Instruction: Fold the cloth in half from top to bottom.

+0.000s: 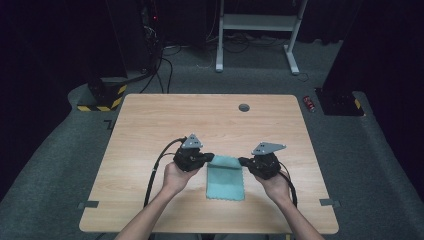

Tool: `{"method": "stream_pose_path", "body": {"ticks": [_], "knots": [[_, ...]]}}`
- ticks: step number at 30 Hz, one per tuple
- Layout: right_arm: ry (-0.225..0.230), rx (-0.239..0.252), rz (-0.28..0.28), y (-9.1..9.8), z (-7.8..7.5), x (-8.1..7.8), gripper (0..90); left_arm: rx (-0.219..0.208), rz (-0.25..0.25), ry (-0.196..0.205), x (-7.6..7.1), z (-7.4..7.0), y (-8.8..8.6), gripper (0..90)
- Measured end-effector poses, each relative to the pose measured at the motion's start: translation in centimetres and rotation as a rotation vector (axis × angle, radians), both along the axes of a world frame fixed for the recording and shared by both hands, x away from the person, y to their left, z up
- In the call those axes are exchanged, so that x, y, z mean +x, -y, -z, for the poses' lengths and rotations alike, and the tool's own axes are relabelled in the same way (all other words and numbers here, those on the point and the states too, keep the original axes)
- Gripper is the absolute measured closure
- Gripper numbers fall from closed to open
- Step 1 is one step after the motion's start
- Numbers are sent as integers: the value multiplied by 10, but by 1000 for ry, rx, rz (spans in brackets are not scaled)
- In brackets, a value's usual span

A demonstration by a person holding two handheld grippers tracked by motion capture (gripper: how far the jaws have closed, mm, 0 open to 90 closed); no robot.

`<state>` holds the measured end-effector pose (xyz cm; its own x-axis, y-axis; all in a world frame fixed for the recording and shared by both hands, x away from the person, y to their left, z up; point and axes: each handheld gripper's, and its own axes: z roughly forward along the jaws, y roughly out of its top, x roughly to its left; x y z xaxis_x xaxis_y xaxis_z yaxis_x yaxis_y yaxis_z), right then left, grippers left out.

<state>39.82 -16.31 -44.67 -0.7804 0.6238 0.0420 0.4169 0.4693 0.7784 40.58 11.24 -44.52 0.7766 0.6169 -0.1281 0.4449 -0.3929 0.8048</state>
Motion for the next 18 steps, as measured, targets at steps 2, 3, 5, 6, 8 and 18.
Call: {"method": "stream_pose_path", "body": {"ticks": [2, 3, 5, 6, 8, 18], "knots": [[2, -4, -2, 0, 0, -2, 900, -2, 2, -4, -1, 1, -1, 892], [5, -6, -6, 0, 1, -3, 900, -6, 4, -9, -2, 2, -1, 892], [5, -10, -9, -1, 1, -6, 900, -18, 4, -17, -3, 3, -3, 892], [4, -10, -10, -1, 2, -7, 900, -24, 2, -22, -4, 4, -3, 892], [5, -12, -14, -1, 3, -9, 900, -32, 4, -28, -6, 6, -4, 892], [-2, -17, -27, -1, 11, -20, 900, -45, 14, -27, -17, 11, -6, 892]]}}
